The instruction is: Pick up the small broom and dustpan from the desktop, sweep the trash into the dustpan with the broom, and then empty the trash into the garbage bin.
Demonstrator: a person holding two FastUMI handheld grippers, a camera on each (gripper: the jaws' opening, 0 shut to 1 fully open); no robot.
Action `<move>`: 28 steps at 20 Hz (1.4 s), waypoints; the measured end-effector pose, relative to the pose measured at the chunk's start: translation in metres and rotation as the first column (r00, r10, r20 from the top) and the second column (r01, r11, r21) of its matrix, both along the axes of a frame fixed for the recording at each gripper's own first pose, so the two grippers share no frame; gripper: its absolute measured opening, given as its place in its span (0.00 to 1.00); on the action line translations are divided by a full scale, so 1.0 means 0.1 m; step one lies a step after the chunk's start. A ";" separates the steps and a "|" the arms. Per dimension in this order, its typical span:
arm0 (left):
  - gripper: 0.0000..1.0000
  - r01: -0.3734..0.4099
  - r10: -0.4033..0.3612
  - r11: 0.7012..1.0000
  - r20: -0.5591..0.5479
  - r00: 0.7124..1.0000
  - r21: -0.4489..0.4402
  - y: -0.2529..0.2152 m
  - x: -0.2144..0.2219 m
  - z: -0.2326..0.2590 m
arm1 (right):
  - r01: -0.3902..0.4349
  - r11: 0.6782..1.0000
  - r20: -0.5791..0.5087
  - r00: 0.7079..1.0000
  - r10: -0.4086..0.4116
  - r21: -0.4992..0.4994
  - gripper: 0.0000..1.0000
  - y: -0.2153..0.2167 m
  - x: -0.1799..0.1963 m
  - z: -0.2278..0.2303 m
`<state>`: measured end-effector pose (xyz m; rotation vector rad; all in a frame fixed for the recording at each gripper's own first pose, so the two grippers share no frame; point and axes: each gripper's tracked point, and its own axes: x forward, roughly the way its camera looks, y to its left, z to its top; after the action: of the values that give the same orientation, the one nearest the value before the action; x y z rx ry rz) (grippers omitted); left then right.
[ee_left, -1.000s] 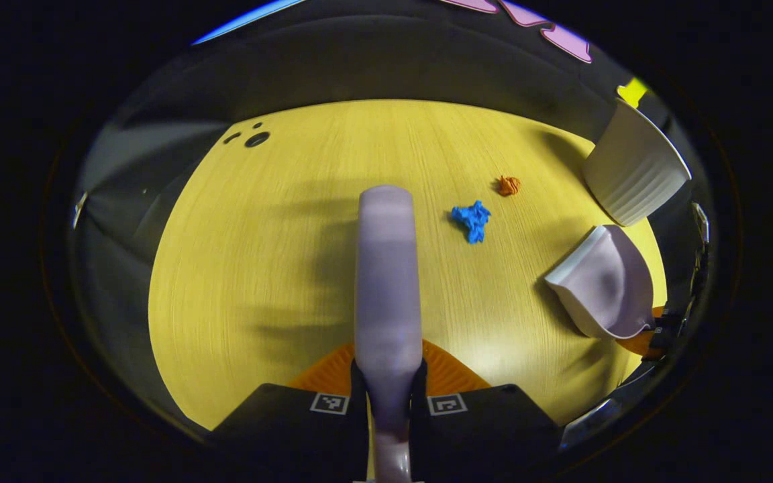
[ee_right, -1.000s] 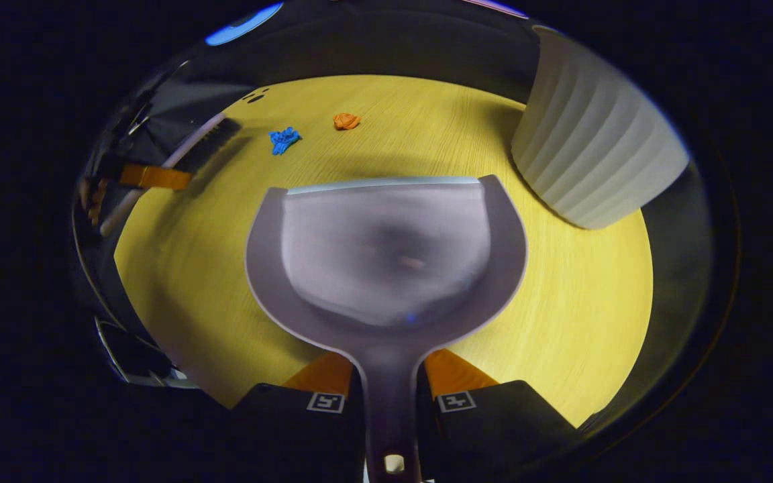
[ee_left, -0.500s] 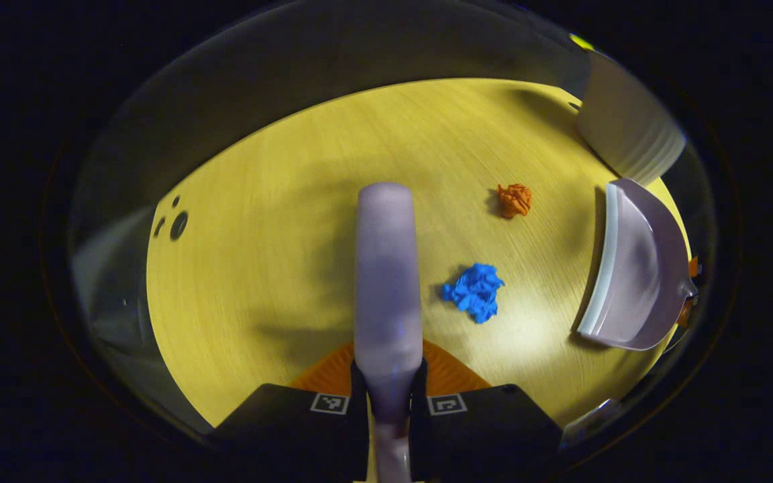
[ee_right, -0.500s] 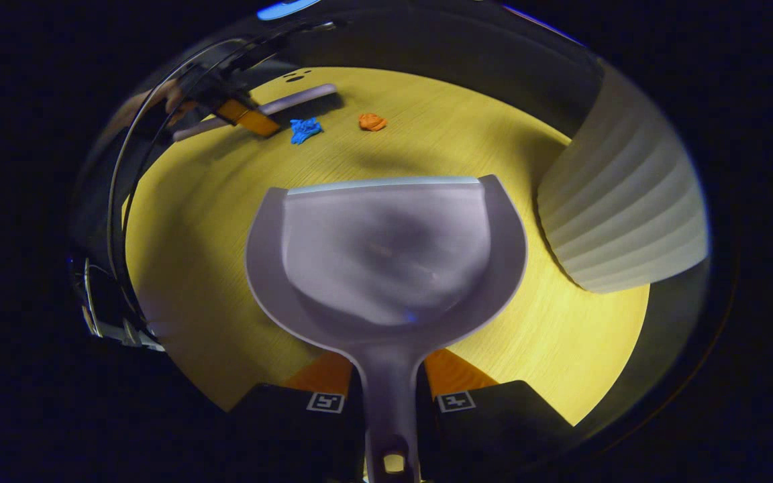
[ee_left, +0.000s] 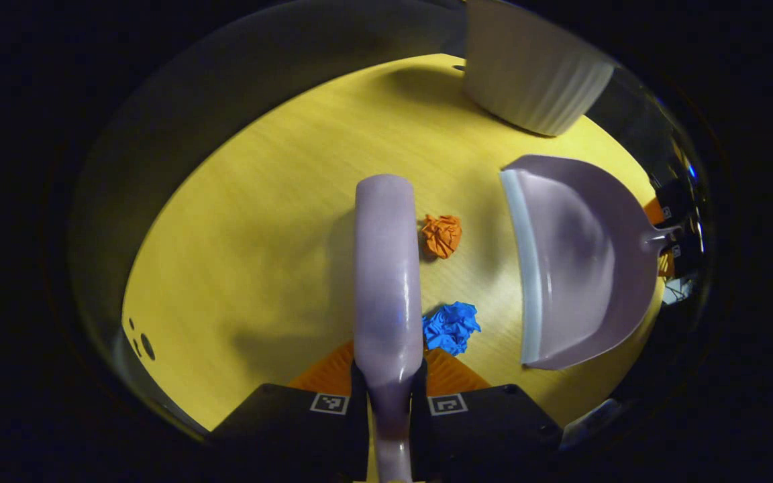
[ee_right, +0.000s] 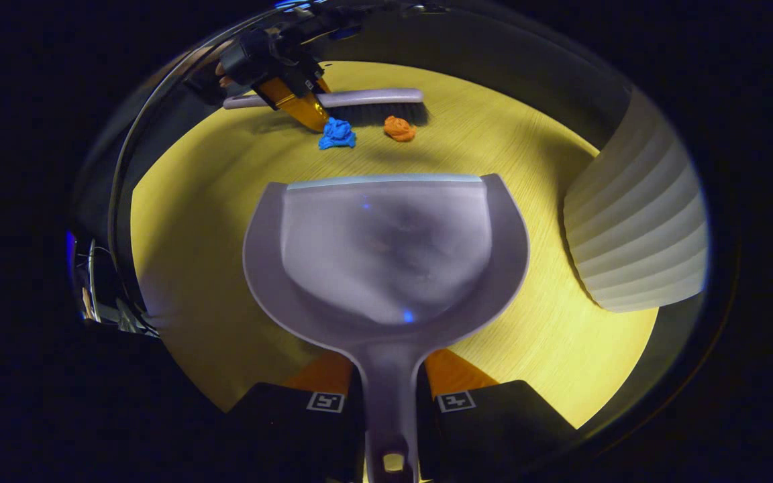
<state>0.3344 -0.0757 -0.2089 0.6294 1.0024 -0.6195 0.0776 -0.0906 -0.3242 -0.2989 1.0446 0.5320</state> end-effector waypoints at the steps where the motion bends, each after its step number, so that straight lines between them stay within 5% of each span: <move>1: 0.27 0.019 -0.019 1.000 -0.026 0.999 -0.013 -0.10 -0.07 -0.01 | -0.004 1.000 0.005 1.000 0.004 -0.003 0.40 0.00 0.01 -0.01; 5: 0.30 0.060 -0.078 0.992 -0.159 0.984 -0.115 -0.63 -0.52 -0.10 | -0.021 1.000 0.032 0.999 0.022 -0.019 0.40 -0.02 0.00 -0.05; 9: 0.27 0.016 -0.081 0.972 -0.271 0.959 -0.233 -1.00 -0.98 -0.09 | -0.031 0.999 0.065 0.997 0.033 -0.025 0.35 -0.06 0.02 -0.06; 18: 0.28 -0.176 0.129 0.920 -0.152 0.980 -0.350 -1.05 -1.22 0.06 | 0.016 1.000 0.130 0.991 -0.014 -0.020 0.35 -0.21 0.06 -0.24; 28: 0.29 -0.349 0.374 0.834 -0.028 0.927 -0.427 -0.38 -1.78 0.21 | 0.111 0.994 0.155 0.982 -0.110 0.000 0.35 -0.28 -0.20 0.01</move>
<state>0.1564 -0.1138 -0.1880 0.0603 0.8653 -0.4571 0.0577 -0.1189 -0.3228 -0.2838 0.9072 0.3980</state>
